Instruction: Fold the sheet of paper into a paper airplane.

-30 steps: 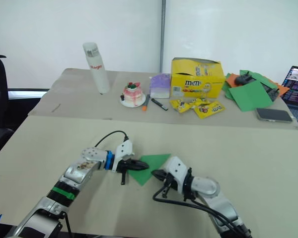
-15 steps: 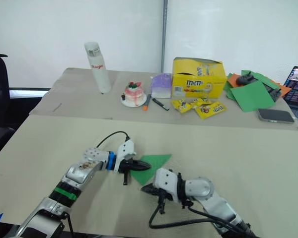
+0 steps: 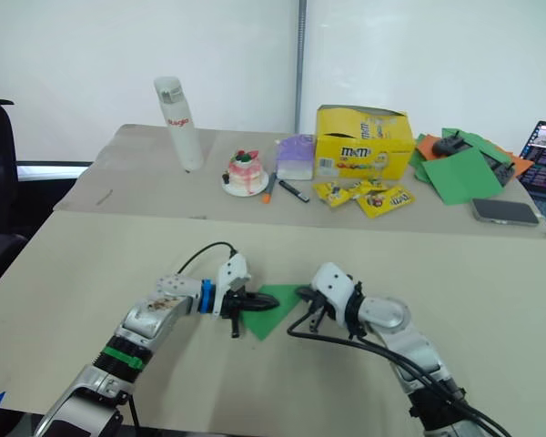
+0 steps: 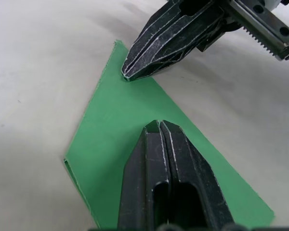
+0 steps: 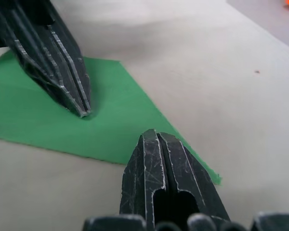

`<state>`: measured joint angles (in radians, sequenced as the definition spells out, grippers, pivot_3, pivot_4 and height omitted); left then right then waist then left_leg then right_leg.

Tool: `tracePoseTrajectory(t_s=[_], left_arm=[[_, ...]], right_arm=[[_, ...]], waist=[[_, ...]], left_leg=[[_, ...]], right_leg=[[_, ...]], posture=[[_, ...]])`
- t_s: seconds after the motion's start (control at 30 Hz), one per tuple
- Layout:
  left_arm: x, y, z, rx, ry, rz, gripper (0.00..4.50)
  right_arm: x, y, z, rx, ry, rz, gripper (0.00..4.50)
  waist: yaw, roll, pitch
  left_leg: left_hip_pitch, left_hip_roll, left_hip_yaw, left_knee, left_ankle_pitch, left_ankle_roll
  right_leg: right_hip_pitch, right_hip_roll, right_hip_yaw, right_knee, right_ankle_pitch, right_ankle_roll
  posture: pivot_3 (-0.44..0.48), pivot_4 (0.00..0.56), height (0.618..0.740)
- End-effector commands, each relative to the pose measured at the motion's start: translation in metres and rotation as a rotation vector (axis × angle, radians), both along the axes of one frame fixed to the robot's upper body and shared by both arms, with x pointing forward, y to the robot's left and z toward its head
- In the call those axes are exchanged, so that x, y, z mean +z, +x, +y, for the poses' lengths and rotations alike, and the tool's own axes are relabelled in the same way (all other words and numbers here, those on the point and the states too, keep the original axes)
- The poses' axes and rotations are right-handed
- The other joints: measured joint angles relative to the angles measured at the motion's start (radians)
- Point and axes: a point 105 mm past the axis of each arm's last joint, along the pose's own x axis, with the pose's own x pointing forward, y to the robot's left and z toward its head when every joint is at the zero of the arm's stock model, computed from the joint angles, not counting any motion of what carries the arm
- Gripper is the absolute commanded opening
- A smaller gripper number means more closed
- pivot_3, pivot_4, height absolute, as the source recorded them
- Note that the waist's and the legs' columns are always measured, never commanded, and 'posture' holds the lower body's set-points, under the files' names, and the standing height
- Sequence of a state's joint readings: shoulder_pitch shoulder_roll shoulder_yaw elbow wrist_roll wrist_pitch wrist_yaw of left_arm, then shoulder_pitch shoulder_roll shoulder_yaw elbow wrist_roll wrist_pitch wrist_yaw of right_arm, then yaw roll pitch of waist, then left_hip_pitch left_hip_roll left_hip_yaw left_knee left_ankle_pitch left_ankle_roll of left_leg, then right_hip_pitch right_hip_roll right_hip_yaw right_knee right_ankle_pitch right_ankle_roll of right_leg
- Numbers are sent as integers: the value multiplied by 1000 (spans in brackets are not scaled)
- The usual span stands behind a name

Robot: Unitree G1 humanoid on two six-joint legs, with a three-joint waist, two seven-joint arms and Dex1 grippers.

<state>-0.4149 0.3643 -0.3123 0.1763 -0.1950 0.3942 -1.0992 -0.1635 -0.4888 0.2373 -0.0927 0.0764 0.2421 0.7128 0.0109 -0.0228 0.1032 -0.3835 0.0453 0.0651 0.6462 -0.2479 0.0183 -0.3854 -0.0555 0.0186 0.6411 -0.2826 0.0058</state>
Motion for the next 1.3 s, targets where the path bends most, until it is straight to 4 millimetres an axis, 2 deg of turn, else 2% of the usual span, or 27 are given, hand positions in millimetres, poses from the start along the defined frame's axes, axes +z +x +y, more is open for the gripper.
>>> tracePoseTrajectory(t_s=[0.03, 0.13, 0.23, 0.33, 0.4, 0.47, 0.53, 0.77, 0.97, 1.17, 1.3], left_arm=[[-3, 10, 6, 51, 43, -8, 48], [-1, 19, 6, 102, 26, 0, 48], [8, 29, 3, 163, -33, 30, 48], [13, 30, -1, 139, -36, 26, 48], [14, 27, -4, 113, -38, 26, 48], [14, 25, -8, 94, -32, 17, 48], [13, 24, -10, 88, -30, 14, 48], [10, 29, -12, 99, -22, 10, 48], [10, 35, 7, 139, -1, 11, 48], [6, 25, 27, 170, 25, 26, 48], [9, 16, 52, 216, 23, 36, 48]], right_arm=[[-7, 24, -54, -248, -131, -36, 0], [12, 33, -60, -301, -97, -94, 0], [39, 29, -36, -223, 33, -156, 0], [49, 14, -10, -93, 86, -158, 0], [45, 3, 1, -37, 81, -128, 0], [24, -9, 8, -7, -18, -52, 0], [16, -15, 12, -16, -39, -8, 0], [5, -17, 21, -33, -49, 36, 0], [2, -11, 24, -22, -68, 54, 0], [-3, -8, 30, 23, -89, 73, 0], [-5, -8, 32, 40, -91, 84, 0]], waist=[[1, 0, 0], [2, 0, 0], [-1, 0, 0], [-10, 1, 1], [-11, 1, 1], [-10, 1, 1], [-6, 1, 1], [-5, 1, 1], [-11, 1, 1], [-25, 1, 1], [-26, 1, 1]], left_leg=[[0, 0, 0, 0, 0, 0], [0, -1, 0, 1, 0, 0], [-1, -1, 0, 1, 0, 1], [-2, 0, 0, 0, 0, 1], [-3, 0, -1, -1, 0, 1], [-3, 0, -1, -1, 0, 1], [-3, 0, -1, -1, 0, 1], [-2, -1, -1, 0, 0, 1], [-2, -1, -1, 0, 0, 1], [-1, 1, -1, -1, 0, 1], [0, 2, -1, -1, 0, 1]], right_leg=[[0, 0, 0, 0, 0, 0], [1, -1, 0, 0, 0, 0], [0, -1, 0, 0, 0, 0], [-2, 1, 0, 0, 0, 0], [-2, 2, 0, 0, 0, 0], [-2, 2, 0, -1, 0, 0], [-2, 1, 0, -1, 0, 0], [-1, 0, 1, -1, 0, 0], [-1, 2, 1, 0, 0, 0], [-1, 2, 1, 0, 0, 0], [-1, 2, 1, 0, 0, 0]], posture=[[0, 150, 722], [0, 150, 722], [0, 150, 722], [0, 150, 722], [0, 150, 722], [0, 150, 722], [0, 150, 722], [0, 150, 722], [0, 150, 722], [0, 150, 722], [0, 150, 722]])
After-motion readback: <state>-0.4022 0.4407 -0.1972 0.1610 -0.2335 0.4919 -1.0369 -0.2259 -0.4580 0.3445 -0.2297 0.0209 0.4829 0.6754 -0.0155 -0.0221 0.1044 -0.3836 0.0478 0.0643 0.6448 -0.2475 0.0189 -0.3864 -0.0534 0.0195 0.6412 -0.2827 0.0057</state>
